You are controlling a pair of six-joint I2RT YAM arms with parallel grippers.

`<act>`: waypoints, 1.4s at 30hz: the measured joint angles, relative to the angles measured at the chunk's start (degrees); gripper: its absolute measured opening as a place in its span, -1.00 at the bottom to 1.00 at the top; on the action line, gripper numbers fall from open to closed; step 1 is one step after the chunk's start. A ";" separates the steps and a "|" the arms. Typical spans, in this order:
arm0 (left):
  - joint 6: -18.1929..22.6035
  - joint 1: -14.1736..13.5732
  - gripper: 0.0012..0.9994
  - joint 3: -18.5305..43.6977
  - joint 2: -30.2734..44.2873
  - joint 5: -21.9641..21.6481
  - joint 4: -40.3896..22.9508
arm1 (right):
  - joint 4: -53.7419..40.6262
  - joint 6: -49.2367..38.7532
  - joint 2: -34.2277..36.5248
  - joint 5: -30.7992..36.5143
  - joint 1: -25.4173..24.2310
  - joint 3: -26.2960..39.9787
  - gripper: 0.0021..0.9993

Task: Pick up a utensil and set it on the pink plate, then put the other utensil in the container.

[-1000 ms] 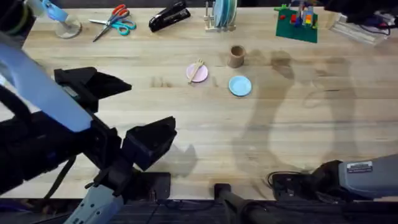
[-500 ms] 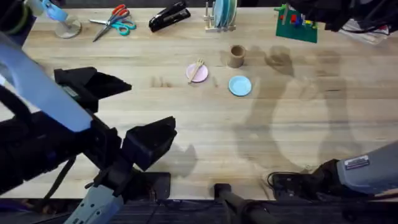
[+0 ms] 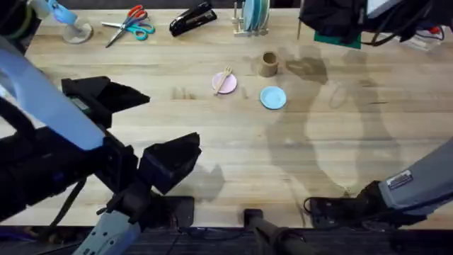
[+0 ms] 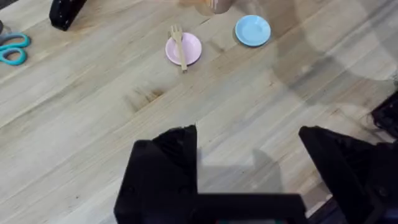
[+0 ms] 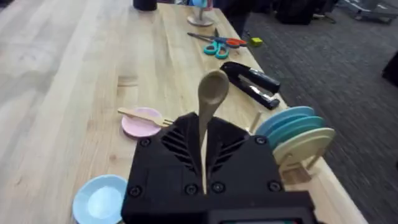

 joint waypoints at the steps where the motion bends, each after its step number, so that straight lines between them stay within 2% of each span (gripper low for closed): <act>1: 0.02 0.00 0.99 0.00 0.02 0.00 0.01 | 0.34 0.01 0.46 0.00 0.46 0.00 -0.95; 14: 0.02 0.00 0.99 0.00 0.02 0.02 0.00 | 6.47 0.02 6.41 0.00 4.07 0.00 -0.95; 26: 0.00 0.00 0.99 0.00 0.02 0.09 0.00 | 10.02 0.02 9.16 0.02 6.48 0.00 -0.95; 42: 0.02 0.00 0.99 0.00 0.02 0.11 0.00 | 11.80 0.06 14.26 0.02 6.63 0.00 -0.94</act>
